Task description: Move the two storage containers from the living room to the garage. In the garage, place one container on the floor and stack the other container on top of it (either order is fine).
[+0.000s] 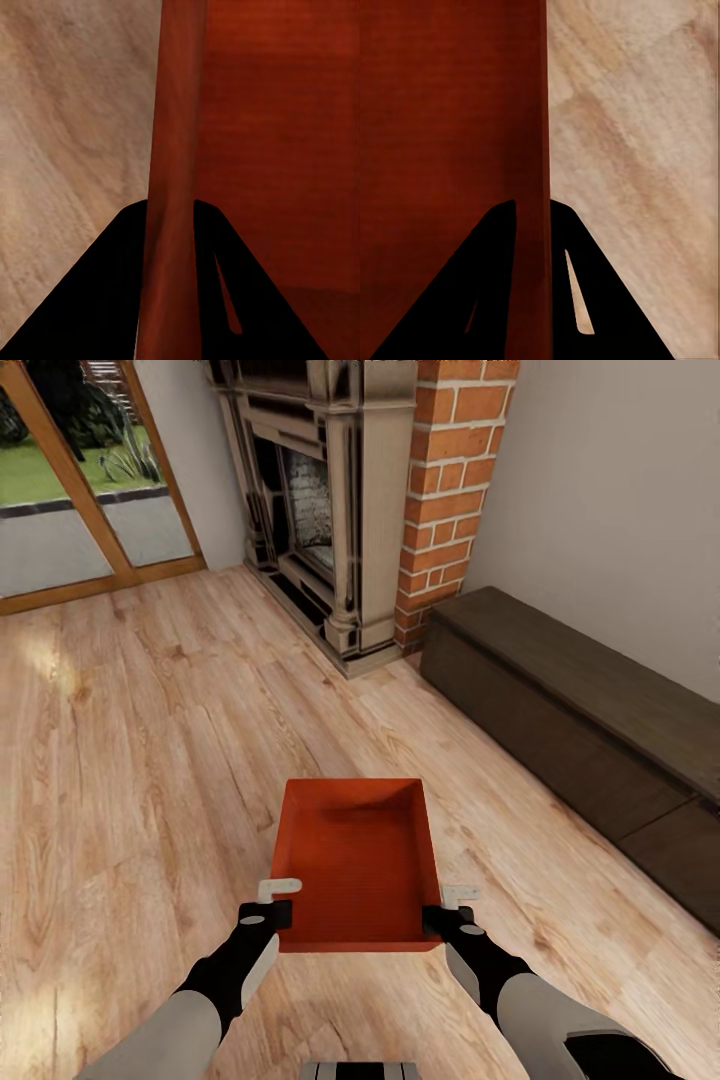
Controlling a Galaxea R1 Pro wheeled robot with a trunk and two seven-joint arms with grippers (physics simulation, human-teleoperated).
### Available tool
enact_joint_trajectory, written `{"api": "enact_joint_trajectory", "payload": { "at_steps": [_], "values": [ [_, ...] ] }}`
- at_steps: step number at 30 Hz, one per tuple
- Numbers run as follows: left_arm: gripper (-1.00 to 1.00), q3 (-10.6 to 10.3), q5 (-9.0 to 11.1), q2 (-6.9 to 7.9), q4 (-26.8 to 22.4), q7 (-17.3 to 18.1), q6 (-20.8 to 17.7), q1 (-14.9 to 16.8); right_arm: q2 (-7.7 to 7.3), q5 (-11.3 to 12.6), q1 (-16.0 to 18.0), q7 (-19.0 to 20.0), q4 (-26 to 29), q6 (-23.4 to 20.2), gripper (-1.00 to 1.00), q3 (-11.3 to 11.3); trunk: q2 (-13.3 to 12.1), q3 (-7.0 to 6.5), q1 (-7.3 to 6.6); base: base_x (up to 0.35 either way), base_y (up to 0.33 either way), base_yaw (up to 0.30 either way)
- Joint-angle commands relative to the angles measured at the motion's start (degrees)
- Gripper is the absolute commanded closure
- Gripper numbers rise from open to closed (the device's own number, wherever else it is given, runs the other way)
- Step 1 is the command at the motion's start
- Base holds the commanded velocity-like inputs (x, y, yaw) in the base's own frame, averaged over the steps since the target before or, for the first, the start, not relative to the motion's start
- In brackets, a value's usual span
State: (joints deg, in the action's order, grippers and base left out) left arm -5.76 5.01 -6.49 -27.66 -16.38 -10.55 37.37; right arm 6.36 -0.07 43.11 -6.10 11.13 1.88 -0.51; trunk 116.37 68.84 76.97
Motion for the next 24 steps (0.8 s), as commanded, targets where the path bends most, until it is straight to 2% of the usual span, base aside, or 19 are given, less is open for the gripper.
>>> {"api": "enact_joint_trajectory", "payload": {
  "at_steps": [1,24],
  "values": [
    [1.0,-0.22,0.09,0.16,-0.02,-2.08,-0.52,0.0,-0.39,-0.55,0.04,-0.31,0.1,0.23,1.0,0.75,-0.4,-0.15,-0.23,0.0,0.0,0.0],
    [1.0,-0.22,0.14,0.16,-0.02,-1.94,-0.62,0.0,-0.39,-0.31,0.04,-0.31,0.12,0.22,1.0,0.77,-9.63,-4.28,-5.28,0.0,0.0,0.0]
  ]
}}
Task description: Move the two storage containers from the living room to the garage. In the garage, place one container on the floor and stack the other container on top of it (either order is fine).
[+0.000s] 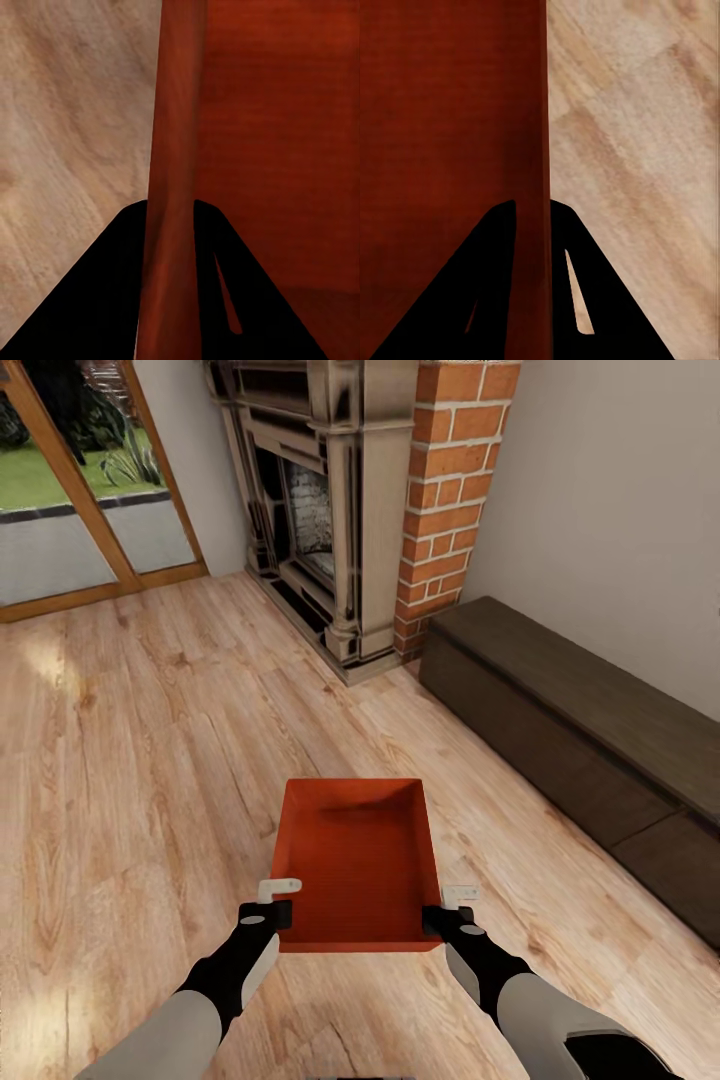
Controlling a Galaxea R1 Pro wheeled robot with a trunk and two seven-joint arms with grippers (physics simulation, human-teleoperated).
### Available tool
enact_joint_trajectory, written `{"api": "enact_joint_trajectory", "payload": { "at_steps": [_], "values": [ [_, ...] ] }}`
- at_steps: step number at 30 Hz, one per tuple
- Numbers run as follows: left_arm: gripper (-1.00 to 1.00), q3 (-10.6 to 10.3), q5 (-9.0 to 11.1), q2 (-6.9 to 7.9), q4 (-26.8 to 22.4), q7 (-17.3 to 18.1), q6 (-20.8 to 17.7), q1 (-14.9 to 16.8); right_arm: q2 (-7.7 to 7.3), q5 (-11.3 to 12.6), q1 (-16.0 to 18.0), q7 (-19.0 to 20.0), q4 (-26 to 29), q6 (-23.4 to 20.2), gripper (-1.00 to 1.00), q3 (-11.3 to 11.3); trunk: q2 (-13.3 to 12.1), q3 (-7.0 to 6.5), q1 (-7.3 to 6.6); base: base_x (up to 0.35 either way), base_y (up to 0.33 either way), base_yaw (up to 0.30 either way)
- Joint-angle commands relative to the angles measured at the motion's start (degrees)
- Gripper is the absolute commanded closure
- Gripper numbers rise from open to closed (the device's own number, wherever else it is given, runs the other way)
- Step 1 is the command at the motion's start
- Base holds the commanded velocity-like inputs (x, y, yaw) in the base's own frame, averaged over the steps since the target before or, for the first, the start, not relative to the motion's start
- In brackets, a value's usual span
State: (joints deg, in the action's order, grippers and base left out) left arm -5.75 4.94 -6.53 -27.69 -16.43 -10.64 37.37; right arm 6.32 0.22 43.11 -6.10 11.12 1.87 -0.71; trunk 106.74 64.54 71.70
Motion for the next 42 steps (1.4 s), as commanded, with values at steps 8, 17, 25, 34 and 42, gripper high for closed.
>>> {"api": "enact_joint_trajectory", "payload": {
  "at_steps": [8,17,25,34,42],
  "values": [
    [1.0,-0.23,0.2,0.2,0.01,-1.85,-0.52,0.0,-0.31,-0.59,0.05,-0.32,0.13,0.19,1.0,0.98,-3.21,-1.41,-1.77,0.0,0.0,0.0],
    [1.0,-0.23,0.21,0.2,0.01,-1.85,-0.52,0.0,-0.25,-0.66,0.06,-0.48,0.13,0.13,1.0,0.98,-6.82,-3.03,-3.75,0.0,0.0,0.0],
    [1.0,-0.23,0.22,0.2,0.01,-1.85,-0.52,0.0,-0.27,-0.58,0.07,-0.49,0.12,0.19,1.0,1.01,-10.03,-4.46,-5.5,0.0,0.0,0.0],
    [1.0,-0.23,0.24,0.2,0.01,-1.85,-0.52,0.01,-0.33,-0.34,0.1,-0.49,0.13,0.24,1.0,1.06,-13.64,-6.08,-7.48,0.0,0.0,0.0],
    [1.0,-0.23,0.24,0.2,0.01,-1.85,-0.52,-0.02,-0.3,-0.31,0.1,-0.49,0.13,0.24,1.0,1.05,-16.85,-7.52,-9.24,0.0,0.0,0.0]
  ]
}}
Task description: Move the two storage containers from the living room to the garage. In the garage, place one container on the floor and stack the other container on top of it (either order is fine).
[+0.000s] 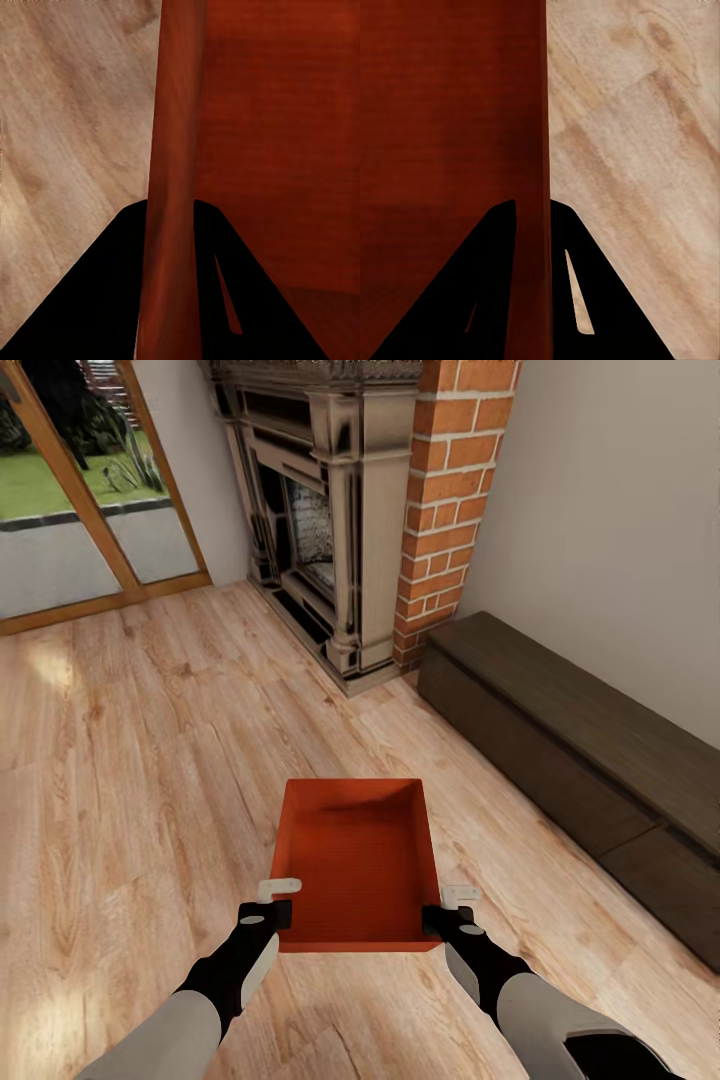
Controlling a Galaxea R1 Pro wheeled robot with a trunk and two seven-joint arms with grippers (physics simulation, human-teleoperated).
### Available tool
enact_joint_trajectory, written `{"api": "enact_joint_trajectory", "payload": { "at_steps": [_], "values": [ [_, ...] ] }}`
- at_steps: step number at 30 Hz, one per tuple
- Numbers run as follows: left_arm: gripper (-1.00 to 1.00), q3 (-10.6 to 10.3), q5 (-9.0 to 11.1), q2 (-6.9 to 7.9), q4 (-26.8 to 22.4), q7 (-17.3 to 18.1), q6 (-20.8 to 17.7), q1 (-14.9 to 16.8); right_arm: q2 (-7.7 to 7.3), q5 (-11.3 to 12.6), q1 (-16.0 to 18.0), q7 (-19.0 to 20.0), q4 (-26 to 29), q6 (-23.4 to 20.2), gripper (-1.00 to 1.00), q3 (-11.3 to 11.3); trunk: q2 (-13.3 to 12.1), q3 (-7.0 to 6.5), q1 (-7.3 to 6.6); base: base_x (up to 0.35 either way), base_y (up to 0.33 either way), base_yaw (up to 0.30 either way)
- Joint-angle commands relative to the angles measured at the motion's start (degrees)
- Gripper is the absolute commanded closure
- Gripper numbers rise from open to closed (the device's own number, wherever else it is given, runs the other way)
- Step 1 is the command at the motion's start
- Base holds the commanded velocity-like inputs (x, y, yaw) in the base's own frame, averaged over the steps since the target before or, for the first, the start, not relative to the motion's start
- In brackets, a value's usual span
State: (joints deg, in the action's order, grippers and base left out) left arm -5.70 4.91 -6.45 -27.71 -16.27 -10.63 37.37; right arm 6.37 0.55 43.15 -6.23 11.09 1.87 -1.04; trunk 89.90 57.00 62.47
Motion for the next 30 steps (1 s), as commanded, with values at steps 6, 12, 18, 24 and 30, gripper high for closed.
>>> {"api": "enact_joint_trajectory", "payload": {
  "at_steps": [6,12,18,24,30],
  "values": [
    [1.0,-0.28,0.27,0.12,0.03,-2.02,-0.53,0.0,-0.33,-0.64,0.07,-0.36,0.22,0.32,1.0,1.38,-2.41,-1.05,-1.33,0.0,0.0,0.0],
    [1.0,-0.28,0.23,0.12,0.03,-2.02,-0.53,-0.01,-0.33,-0.64,0.07,-0.36,0.24,0.33,1.0,1.39,-4.81,-2.13,-2.65,0.0,0.0,0.0],
    [1.0,-0.28,0.27,0.12,0.03,-2.02,-0.53,-0.01,-0.33,-0.64,0.07,-0.36,0.24,0.33,1.0,1.39,-7.22,-3.21,-3.96,0.0,0.0,0.0],
    [1.0,-0.28,0.23,0.12,0.03,-2.03,-0.53,-0.01,-0.34,-0.69,0.04,-0.36,0.24,0.24,1.0,1.39,-9.62,-4.28,-5.28,0.0,0.0,0.0],
    [1.0,-0.28,0.2,0.12,0.03,-2.02,-0.53,-0.01,-0.35,-0.69,0.04,-0.36,0.24,0.16,1.0,1.39,-12.03,-5.36,-6.6,0.0,0.0,0.0]
  ]
}}
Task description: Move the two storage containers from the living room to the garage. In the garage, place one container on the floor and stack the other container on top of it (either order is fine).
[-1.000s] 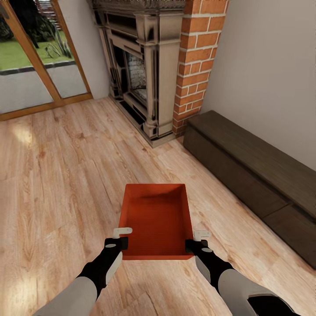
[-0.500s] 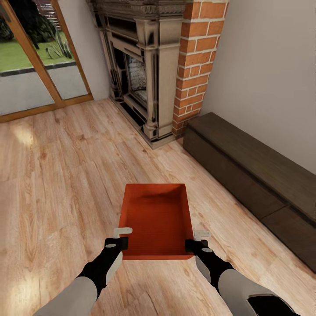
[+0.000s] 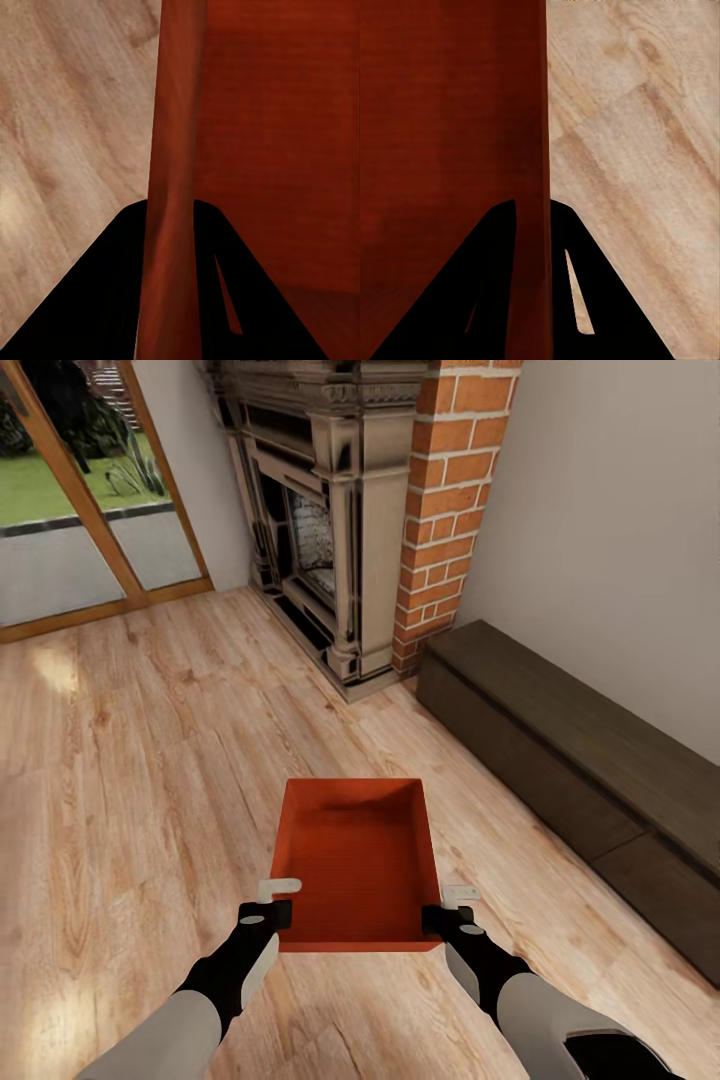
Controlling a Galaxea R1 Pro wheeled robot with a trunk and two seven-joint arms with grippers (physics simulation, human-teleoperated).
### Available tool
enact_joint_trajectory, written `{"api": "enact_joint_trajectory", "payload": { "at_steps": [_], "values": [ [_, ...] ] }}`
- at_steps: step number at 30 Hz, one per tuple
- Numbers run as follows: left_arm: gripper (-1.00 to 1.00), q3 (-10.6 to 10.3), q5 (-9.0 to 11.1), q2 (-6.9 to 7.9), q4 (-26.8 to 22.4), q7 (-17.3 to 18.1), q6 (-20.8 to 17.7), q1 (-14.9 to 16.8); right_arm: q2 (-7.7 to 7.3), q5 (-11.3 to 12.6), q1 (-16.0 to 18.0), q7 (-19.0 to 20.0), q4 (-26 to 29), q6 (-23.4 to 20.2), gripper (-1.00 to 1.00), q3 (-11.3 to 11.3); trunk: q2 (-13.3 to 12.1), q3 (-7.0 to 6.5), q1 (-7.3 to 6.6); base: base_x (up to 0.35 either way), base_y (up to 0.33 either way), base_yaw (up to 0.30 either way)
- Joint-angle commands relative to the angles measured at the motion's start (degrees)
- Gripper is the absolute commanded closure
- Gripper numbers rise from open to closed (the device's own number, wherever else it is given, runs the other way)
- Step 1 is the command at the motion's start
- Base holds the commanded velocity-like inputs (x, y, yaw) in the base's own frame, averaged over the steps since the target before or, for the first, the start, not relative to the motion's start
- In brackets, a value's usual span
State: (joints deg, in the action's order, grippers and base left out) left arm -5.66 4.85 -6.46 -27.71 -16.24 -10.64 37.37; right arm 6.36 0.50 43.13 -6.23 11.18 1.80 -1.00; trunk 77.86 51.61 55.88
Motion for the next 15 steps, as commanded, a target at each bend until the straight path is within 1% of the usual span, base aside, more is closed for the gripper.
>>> {"api": "enact_joint_trajectory", "payload": {
  "at_steps": [1,15],
  "values": [
    [1.0,-0.32,0.25,0.13,0.02,-2.04,-0.52,-0.01,-0.36,-0.64,0.07,-0.36,0.15,0.23,1.0,1.35,-0.4,-0.15,-0.23,0.0,0.0,0.0],
    [1.0,-0.32,0.28,0.13,0.02,-2.04,-0.52,-0.01,-0.39,-0.59,0.08,-0.36,0.15,0.3,1.0,1.33,-6.01,-2.67,-3.3,0.0,0.0,0.0]
  ]
}}
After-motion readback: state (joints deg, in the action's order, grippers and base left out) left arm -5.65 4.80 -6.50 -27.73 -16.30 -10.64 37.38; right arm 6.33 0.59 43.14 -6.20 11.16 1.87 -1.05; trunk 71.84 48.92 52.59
